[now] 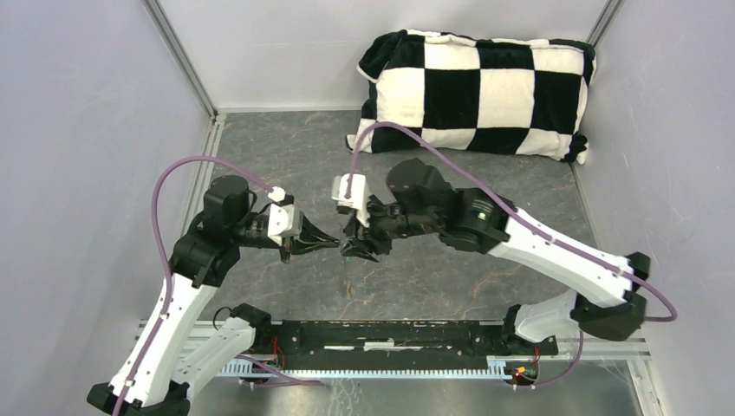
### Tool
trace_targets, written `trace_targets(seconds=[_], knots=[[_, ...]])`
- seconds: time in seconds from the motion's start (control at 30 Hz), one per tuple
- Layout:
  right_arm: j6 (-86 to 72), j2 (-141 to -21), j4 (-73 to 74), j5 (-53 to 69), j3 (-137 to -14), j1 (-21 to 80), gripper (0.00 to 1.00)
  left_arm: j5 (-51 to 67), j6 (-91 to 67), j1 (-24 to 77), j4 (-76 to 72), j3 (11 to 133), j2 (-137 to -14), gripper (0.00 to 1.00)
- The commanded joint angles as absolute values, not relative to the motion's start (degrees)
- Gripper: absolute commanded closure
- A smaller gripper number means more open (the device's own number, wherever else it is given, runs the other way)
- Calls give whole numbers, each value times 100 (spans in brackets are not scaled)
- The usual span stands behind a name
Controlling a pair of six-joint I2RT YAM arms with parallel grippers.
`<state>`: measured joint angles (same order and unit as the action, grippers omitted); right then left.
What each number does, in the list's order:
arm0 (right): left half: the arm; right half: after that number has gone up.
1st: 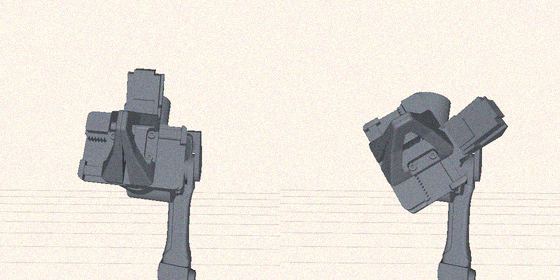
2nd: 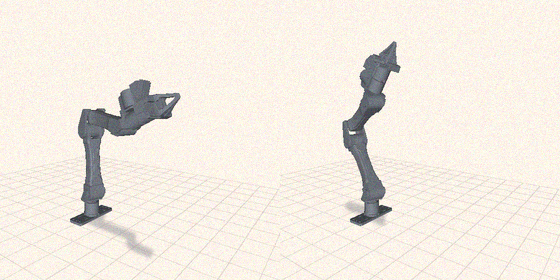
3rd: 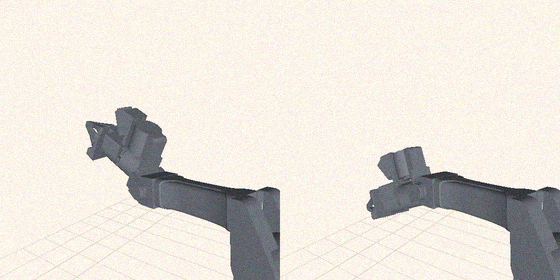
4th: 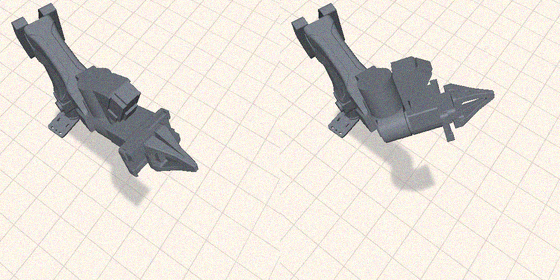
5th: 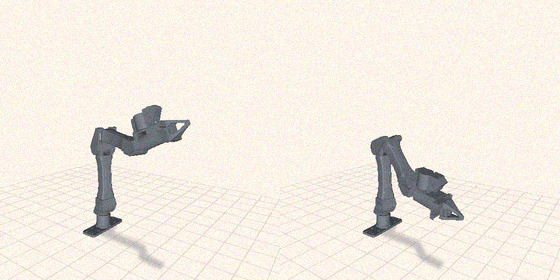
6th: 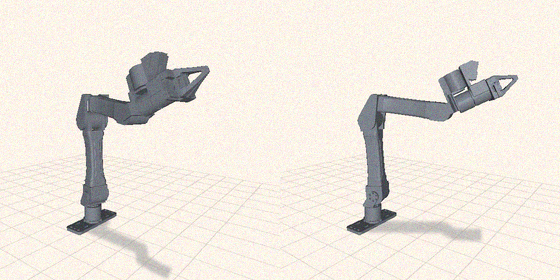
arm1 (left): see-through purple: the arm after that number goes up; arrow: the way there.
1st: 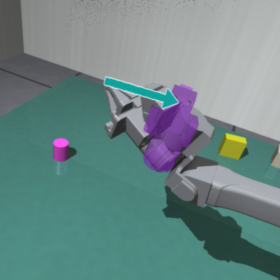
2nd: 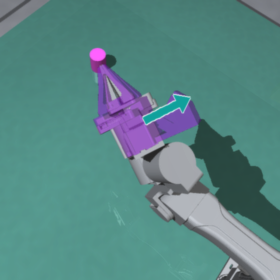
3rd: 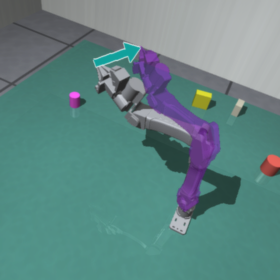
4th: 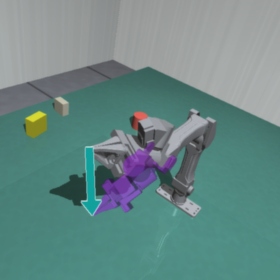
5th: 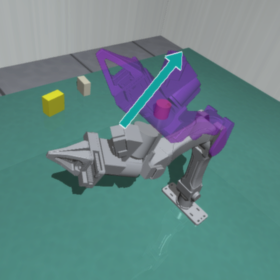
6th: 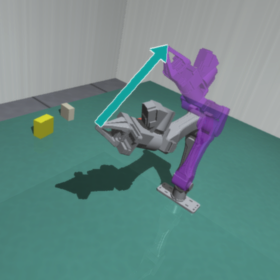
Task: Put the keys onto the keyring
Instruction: Adjust the key on the keyring.
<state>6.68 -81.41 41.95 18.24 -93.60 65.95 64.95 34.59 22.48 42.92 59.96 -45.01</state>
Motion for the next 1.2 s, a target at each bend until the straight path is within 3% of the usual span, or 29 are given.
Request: trace_targets(seconds=[0.0,0.07,0.27,0.93,1.0,1.17], knots=[[279,-7086,2771,1316,-8626,6579,46,6487,693,2274,1384,5388,-4028,98],[160,-6752,2395,1114,-8178,6580,42,6169,42,2276,458,5106,-3817,98],[28,-6188,1531,845,-7285,6581,37,5978,-407,2271,24,5109,-3724,98],[-371,-6705,649,1338,-7147,6563,33,5734,-493,2273,-126,5112,-3511,98],[-361,-6740,657,1319,-7146,6561,41,5751,-489,2276,-110,5107,-3499,98],[-255,-6722,826,1178,-7217,6560,71,5764,-433,2276,-62,5099,-3474,98]])
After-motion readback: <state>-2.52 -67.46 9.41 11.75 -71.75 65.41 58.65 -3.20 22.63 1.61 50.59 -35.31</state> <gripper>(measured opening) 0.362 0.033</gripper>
